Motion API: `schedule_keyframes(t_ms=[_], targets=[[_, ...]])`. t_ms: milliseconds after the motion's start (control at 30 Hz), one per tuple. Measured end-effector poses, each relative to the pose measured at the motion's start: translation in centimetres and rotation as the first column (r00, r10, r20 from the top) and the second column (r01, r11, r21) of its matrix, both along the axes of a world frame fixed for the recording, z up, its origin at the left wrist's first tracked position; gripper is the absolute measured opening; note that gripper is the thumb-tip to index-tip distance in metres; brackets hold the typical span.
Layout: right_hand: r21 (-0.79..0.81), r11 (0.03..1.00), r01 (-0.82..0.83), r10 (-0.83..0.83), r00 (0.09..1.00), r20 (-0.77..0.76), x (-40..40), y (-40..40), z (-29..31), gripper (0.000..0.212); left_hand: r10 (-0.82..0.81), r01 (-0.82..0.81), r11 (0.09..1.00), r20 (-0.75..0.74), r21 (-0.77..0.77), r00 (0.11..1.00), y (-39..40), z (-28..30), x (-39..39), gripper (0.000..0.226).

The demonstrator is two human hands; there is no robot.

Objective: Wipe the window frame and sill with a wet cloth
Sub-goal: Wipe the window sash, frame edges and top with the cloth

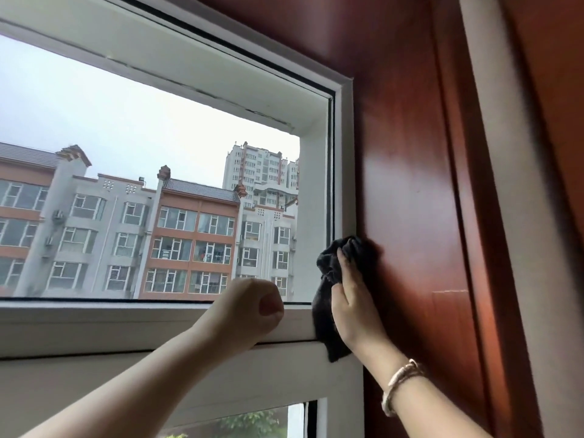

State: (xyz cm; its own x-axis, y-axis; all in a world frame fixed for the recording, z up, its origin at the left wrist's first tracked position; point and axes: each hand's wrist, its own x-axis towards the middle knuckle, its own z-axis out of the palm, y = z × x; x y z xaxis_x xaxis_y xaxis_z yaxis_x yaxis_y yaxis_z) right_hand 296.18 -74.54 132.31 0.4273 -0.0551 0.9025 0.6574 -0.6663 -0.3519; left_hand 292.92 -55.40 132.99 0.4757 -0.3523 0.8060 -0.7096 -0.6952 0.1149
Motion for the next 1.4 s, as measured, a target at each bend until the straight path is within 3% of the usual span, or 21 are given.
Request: schedule_keyframes(t_ms=[167,267,533,733,933,1267,1400], targets=[[-0.048,0.998,-0.036,0.037,0.999,0.027,-0.2,-0.4,-4.4,0.058,0.079,-0.078,0.996,-0.042,0.032,0.996,-0.5,0.0,-0.6,0.014],[-0.057,0.997,-0.047,0.048,0.999,0.018,-0.4,-0.5,-3.5,0.059,0.139,-0.133,0.987,-0.063,0.086,0.988,-1.0,0.8,-1.3,0.012],[-0.044,0.999,-0.024,0.022,0.998,-0.058,-0.8,-0.5,7.0,0.054,0.110,-0.112,0.993,0.051,0.028,0.993,-2.5,6.0,-3.9,0.018],[-0.094,0.990,0.103,-0.100,0.994,0.038,0.0,0.2,12.1,0.055,0.037,-0.035,0.999,0.189,-0.013,0.981,-1.0,10.8,-4.6,0.023],[-0.124,0.978,0.169,-0.165,0.985,0.046,-0.3,0.4,20.0,0.053,0.084,-0.087,0.996,0.351,-0.008,0.933,0.8,16.4,-3.7,0.021],[-0.101,0.970,0.221,-0.219,0.975,0.032,-0.6,0.7,29.0,0.052,0.162,-0.158,0.986,0.421,-0.044,0.892,1.5,24.2,-4.0,0.012],[-0.058,0.949,0.309,-0.301,0.947,0.111,0.1,1.0,31.7,0.045,0.185,-0.176,0.982,0.455,-0.062,0.871,1.6,26.0,-3.7,0.011]])
